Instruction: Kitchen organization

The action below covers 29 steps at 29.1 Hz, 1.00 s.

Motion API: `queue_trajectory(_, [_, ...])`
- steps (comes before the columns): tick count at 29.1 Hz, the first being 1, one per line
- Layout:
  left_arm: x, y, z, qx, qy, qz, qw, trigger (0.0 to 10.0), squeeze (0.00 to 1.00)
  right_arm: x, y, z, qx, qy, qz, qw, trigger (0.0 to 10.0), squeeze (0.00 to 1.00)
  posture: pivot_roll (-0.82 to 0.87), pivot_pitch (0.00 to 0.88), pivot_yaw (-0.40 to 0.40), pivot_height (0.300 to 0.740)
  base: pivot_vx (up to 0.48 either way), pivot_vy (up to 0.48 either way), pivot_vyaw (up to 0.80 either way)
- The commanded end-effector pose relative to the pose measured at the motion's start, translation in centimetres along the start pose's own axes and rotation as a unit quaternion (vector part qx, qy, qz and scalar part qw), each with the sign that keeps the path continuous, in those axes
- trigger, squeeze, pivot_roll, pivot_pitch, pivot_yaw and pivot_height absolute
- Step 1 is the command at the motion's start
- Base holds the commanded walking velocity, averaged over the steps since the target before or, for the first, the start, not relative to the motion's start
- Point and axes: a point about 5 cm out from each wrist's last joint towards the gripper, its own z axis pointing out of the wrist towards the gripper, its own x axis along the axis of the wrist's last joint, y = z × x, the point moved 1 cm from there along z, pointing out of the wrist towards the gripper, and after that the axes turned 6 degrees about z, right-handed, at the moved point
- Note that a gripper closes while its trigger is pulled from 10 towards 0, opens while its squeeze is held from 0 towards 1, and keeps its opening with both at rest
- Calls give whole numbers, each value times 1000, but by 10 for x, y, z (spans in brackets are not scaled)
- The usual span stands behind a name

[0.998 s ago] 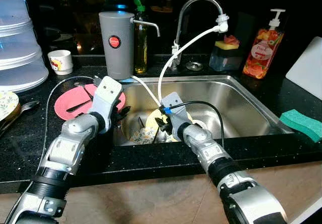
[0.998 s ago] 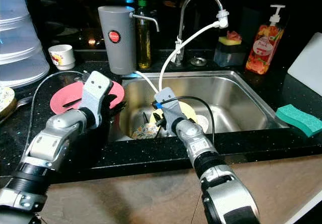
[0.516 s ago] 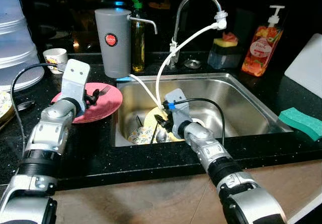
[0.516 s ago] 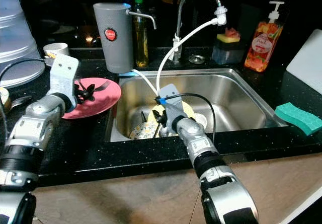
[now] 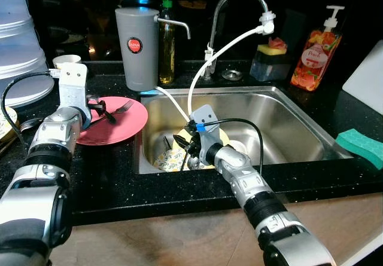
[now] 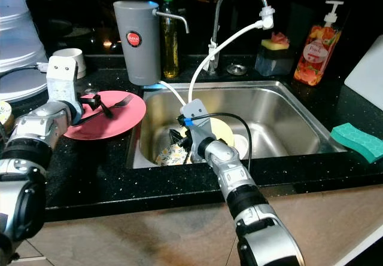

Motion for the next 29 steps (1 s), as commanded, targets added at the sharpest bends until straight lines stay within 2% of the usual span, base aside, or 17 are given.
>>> queue_trajectory(1, [2, -6, 0, 12, 1, -4, 1000, 10000, 1000, 3, 0, -3, -4, 18, 1, 1000, 10000, 0, 41, 89, -16, 740, 0, 0, 0])
queue_trajectory(16, [10, -10, 2, 33, 7, -24, 999, 10000, 1000, 9, -3, -10, -3, 50, 0, 999, 10000, 0, 52, 150, 0, 740, 0, 0, 0])
queue_trajectory(17, [10, -10, 2, 33, 6, -24, 999, 10000, 976, 9, -4, -10, -4, 51, 0, 999, 10000, 0, 52, 150, 0, 740, 0, 0, 0])
queue_trajectory(18, [10, -9, 2, 33, 5, -26, 999, 10000, 855, 8, -4, -11, -4, 51, 1, 999, 10000, 0, 55, 154, 2, 740, 0, 0, 0])
queue_trajectory(19, [10, -8, 3, 32, 3, -32, 999, 10000, 663, 7, -5, -11, -4, 51, 2, 999, 10000, 0, 57, 161, 6, 740, 0, 0, 0])
queue_trajectory(20, [9, -8, 3, 30, 2, -34, 999, 10000, 663, 7, -5, -11, -4, 50, 3, 999, 10000, 0, 57, 161, 6, 740, 0, 0, 0])
queue_trajectory(22, [6, -7, 3, 30, -15, -33, 999, 10000, 55, 6, -5, -12, -5, 49, 5, 999, 10000, 0, 58, 164, 13, 740, 0, 0, 0])
queue_trajectory(23, [1, -7, 3, 32, -35, -16, 999, 10000, 0, 5, -4, -13, -6, 48, 8, 999, 10000, 0, 59, 164, 16, 740, 0, 0, 0])
queue_trajectory(29, [-4, -6, 2, 31, -55, -6, 998, 10000, 0, 6, -3, -14, -6, 48, 11, 999, 10000, 0, 58, 165, 19, 740, 0, 0, 0])
